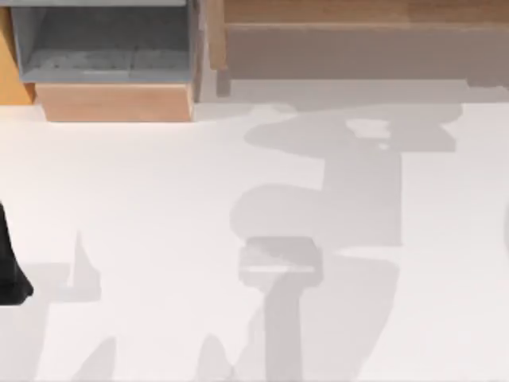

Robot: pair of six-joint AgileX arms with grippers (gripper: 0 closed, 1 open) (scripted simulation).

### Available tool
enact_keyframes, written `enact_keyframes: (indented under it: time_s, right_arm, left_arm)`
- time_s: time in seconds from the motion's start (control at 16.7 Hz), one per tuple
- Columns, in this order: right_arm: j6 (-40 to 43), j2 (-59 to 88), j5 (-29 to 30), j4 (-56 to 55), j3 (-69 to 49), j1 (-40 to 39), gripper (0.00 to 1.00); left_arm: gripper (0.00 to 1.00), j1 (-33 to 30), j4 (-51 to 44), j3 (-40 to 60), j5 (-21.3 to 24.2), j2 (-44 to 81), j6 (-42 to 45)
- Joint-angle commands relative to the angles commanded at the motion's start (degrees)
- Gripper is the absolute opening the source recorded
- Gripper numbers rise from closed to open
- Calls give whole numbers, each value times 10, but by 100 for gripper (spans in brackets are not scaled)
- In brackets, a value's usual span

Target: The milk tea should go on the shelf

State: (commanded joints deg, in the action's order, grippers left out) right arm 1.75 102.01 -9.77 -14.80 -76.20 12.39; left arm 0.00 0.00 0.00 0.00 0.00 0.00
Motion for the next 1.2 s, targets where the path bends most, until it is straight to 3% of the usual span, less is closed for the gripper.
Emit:
enact_keyframes:
  time_s: [0.42, 1.2]
  right_arm:
    - [-1, 9, 2, 38, -45, -2, 0]
    - [-2, 101, 12, -11, -88, -10, 0]
  left_arm:
    - [100, 0, 0, 0, 0, 0, 0]
    - [100, 0, 0, 0, 0, 0, 0]
